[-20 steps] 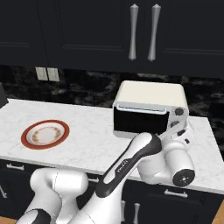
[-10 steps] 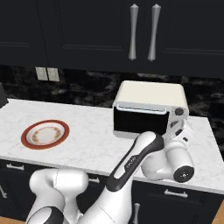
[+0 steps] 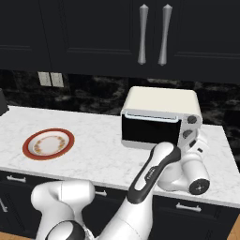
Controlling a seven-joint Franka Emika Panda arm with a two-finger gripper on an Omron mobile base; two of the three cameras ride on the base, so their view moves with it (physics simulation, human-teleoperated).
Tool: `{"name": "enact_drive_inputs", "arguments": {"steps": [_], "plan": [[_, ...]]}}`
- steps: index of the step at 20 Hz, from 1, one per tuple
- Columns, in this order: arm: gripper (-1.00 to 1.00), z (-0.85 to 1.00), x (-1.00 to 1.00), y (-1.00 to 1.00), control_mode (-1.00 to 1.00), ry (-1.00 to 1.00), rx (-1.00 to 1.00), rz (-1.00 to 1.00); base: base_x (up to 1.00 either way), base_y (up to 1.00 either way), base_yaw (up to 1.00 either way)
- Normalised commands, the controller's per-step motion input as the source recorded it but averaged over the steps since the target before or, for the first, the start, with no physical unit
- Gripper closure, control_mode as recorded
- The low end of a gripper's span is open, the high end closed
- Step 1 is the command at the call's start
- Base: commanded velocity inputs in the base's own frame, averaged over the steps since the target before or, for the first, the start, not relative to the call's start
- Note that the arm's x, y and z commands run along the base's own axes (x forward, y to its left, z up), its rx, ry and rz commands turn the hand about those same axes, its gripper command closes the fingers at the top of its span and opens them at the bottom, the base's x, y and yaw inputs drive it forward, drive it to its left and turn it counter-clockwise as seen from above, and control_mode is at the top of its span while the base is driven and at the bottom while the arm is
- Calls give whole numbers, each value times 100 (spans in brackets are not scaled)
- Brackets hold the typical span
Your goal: Pick up the kebab skewer and baguette bread, and place them inside the toaster oven. Close the toaster oven door and start by setting the timer.
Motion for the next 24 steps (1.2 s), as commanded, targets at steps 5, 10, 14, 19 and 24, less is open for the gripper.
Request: {"name": "enact_drive_inputs", "arguments": {"steps": [5, 10, 14, 19, 24], "plan": [[-100, -12, 22, -8, -100, 0, -10, 2, 0, 0, 0], [-100, -11, 25, -12, -100, 0, -2, 2, 0, 0, 0], [-100, -11, 24, -11, -100, 0, 0, 1, 0, 0, 0], [-100, -17, 25, -3, -100, 0, 0, 0, 0, 0, 0], [-100, -17, 28, -1, -100, 0, -1, 0, 0, 0, 0]]}}
